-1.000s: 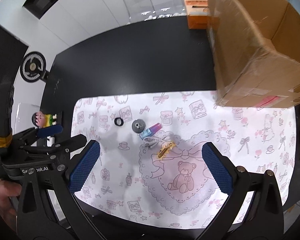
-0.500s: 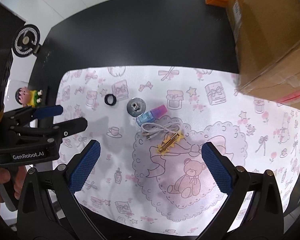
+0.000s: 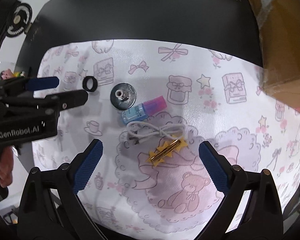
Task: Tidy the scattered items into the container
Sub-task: 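Grasp the black hair tie with the left tool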
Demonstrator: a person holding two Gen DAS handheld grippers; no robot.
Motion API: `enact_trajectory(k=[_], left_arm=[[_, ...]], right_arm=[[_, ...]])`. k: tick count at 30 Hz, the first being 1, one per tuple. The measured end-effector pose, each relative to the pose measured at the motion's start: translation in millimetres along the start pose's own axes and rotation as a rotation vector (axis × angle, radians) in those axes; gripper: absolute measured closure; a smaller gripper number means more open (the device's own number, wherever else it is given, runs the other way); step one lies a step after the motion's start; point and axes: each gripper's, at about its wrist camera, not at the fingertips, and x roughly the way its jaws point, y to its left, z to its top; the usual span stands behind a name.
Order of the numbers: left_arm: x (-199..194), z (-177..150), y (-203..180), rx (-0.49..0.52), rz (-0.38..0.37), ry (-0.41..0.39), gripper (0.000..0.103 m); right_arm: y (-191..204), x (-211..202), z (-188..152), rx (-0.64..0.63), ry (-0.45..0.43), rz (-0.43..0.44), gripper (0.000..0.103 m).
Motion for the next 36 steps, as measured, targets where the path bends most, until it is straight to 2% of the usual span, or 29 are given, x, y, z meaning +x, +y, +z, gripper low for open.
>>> enact_trajectory(k=[4,7,11,15,17,22,25,26,31,33,34,36], left_arm=[[10,5,1,0.006,0.021,0.017,0.031],[17,6,1,0.014,0.034,0.033,0.038],[25,8,5,-0.003,0.029,0.051,0.041],[25,11,3,-0.001,0.034,0.045,0.042],[25,11,3,0.000,0.045,0.045,0.043],[26,7,-2,0.006,0.097,0.029,0.055],[24,6,-5,0.006,0.097,0.030,0.076],[24,5,-5,0.004,0.092,0.036,0.081],[24,-1,3,-0.039,0.008,0.062,0.084],[23,-4,6,-0.052,-0.013,0.059,0.085],[22,-6,6,-0.054,-0.020,0.056,0.085],[21,-9,9,-0.067,-0.047,0.054,0.085]], right_arm=[[1,12,4,-0.023,0.018,-0.017,0.008],[7,22,6,-0.057,0.040,-0.047,0.009],[13,35,5,-0.087,0.066,-0.085,0.022],[21,40,3,-0.127,0.067,-0.129,0.021],[23,40,2,-0.129,0.063,-0.143,0.025],[21,39,-2,-0.118,0.049,-0.153,0.030],[21,39,-2,-0.107,0.049,-0.151,0.032],[20,38,-2,-0.103,0.048,-0.148,0.032],[15,35,-3,-0.062,0.048,-0.103,0.037],[15,34,-4,-0.060,0.046,-0.084,0.043],[16,33,-5,-0.072,0.048,-0.074,0.051],[16,32,-6,-0.063,0.050,-0.061,0.054]])
